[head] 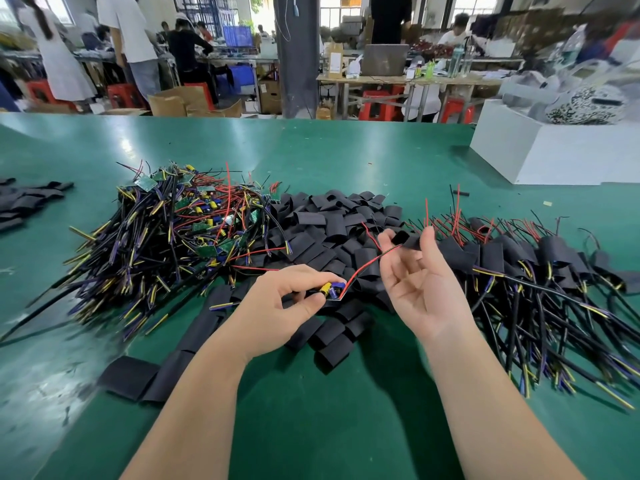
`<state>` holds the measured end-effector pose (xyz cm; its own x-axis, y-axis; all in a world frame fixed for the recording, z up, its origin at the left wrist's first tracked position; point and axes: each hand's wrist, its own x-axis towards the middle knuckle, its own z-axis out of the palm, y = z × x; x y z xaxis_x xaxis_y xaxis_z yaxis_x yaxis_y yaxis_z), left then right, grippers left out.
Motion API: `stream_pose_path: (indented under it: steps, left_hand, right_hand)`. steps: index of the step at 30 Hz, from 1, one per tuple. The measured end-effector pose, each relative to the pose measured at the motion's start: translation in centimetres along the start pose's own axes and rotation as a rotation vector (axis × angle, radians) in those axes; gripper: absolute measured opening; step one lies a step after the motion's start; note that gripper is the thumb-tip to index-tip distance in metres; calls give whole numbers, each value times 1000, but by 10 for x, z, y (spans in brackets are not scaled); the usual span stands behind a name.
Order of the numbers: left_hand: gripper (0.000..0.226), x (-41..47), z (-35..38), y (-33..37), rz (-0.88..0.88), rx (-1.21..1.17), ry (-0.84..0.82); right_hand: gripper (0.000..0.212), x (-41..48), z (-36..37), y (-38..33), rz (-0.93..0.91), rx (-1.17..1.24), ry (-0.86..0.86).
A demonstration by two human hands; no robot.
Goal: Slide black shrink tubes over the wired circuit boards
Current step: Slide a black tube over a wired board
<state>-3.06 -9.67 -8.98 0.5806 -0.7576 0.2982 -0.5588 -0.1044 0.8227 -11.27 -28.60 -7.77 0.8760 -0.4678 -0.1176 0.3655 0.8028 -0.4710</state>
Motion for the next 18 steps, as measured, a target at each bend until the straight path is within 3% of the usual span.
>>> stream_pose_path:
  steps: [7, 10, 18]
  left_hand:
    - [37, 4, 3, 0, -74, 40, 216]
    - [35, 5, 5, 2, -72, -57, 308]
    - [30, 7, 3, -1, -6, 12, 431]
  right_hand:
    - [21, -5, 1, 22, 17, -560, -183]
    - [30, -7, 2, 30, -43, -570, -227]
    - [28, -7, -3, 30, -92, -595, -330]
